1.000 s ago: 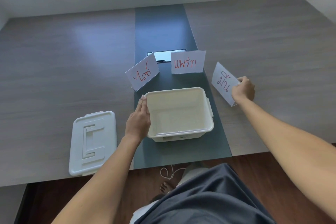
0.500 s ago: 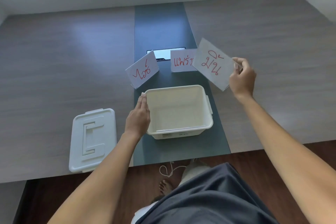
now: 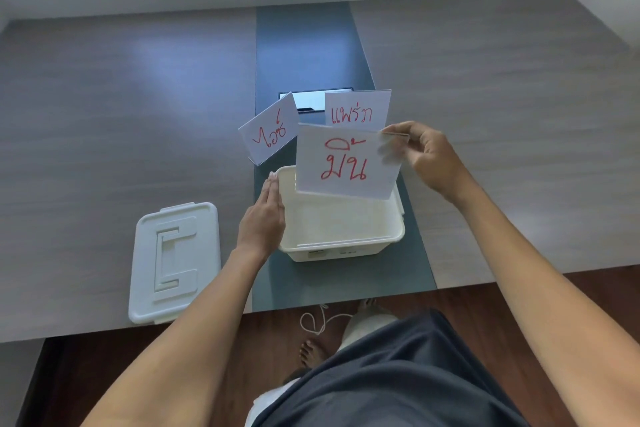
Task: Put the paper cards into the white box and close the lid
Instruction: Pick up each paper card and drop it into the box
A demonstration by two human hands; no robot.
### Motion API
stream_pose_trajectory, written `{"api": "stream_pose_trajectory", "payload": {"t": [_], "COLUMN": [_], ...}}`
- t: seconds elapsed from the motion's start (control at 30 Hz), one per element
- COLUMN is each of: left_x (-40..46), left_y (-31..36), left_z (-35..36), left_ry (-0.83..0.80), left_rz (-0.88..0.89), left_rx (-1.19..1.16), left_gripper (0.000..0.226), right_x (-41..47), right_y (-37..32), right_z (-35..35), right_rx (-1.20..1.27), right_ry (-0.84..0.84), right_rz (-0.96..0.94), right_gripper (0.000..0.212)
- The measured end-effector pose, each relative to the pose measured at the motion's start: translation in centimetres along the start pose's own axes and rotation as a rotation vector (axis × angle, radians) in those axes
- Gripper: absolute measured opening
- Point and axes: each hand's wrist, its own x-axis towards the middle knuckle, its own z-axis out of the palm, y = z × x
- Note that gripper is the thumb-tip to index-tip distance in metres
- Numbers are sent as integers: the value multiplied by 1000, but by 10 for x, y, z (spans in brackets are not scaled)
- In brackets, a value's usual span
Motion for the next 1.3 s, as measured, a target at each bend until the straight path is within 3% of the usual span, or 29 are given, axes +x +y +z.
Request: {"api": "stream_pose_trajectory", "payload": {"t": [0.6,0.9,1.1,1.3], "left_x": [1,2,3,9], "left_y": [0,0,0,-1], "left_z": [1,1,2,1], "left_ry": [-6,15,25,22], "left_rz": [-21,-26,-30,-28], "left_rx": [-62,-23,-15,-6], "left_gripper": [52,52,52,52], "right_x": [-27,-25,-13,23], "right_y": [60,61,54,59], "right_z": [28,30,25,17], "right_rx": [-348,-326,-203,-149], "right_ry": [-401,-528,-422,-199], "right_rz": [226,310,261,188], "right_gripper": [28,22,25,24]}}
